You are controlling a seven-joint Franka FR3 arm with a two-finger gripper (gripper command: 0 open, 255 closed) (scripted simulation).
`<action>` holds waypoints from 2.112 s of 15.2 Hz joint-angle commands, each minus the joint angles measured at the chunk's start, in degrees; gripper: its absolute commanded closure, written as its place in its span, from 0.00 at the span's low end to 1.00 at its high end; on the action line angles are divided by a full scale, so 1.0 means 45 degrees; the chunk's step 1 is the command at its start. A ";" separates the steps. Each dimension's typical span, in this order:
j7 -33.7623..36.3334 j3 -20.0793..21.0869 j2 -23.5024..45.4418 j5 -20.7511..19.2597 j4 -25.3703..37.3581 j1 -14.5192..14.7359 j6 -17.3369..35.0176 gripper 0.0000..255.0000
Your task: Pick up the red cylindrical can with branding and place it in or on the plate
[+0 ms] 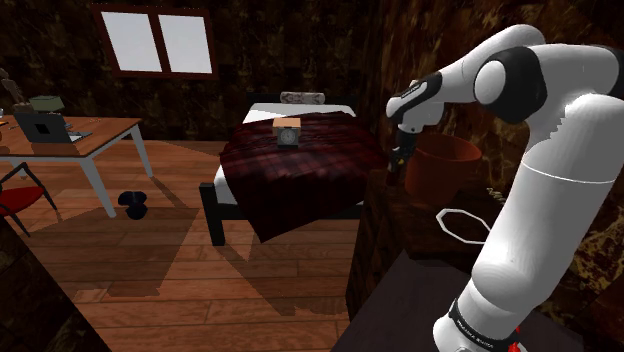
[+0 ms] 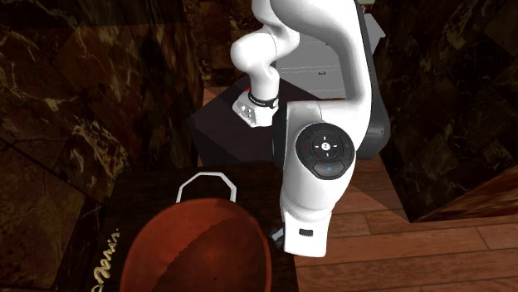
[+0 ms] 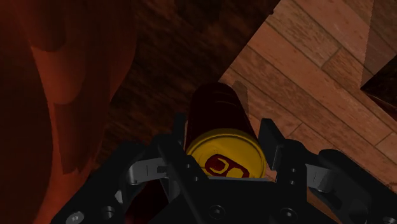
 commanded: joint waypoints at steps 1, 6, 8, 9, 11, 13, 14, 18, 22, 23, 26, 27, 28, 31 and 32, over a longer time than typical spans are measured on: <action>-0.0082 -0.0139 -0.0397 -0.0243 -0.0289 -0.0073 -0.0048 1.00; -0.0602 -0.0720 -0.2053 -0.1331 -0.1779 -0.0617 0.0051 1.00; -0.0832 -0.0925 -0.2679 -0.1783 -0.2268 -0.0922 0.0023 1.00; -0.0955 -0.1027 -0.2982 -0.2008 -0.2490 -0.1087 -0.0005 1.00; -0.1231 -0.1180 -0.3559 -0.2439 -0.2888 -0.1493 -0.0085 1.00; -0.1536 -0.1378 -0.4103 -0.2859 -0.3225 -0.1881 -0.0195 1.00; -0.1702 -0.1481 -0.4361 -0.3062 -0.3371 -0.2080 -0.0260 1.00; -0.2438 -0.1983 -0.5294 -0.3837 -0.3800 -0.2834 -0.0572 1.00; -0.3312 -0.2559 -0.6040 -0.4513 -0.3986 -0.3566 -0.0939 1.00; -0.3762 -0.2852 -0.6314 -0.4785 -0.3991 -0.3888 -0.1116 1.00; -0.3866 -0.3065 -0.6012 -0.4703 -0.4298 -0.3811 -0.0533 1.00; -0.3904 -0.3144 -0.5904 -0.4670 -0.4396 -0.3775 -0.0336 1.00; -0.3941 -0.3237 -0.5795 -0.4638 -0.4490 -0.3723 -0.0139 1.00; -0.4036 -0.3624 -0.5467 -0.4561 -0.4757 -0.3451 0.0449 1.00; -0.4055 -0.3813 -0.5364 -0.4551 -0.4839 -0.3297 0.0643 1.00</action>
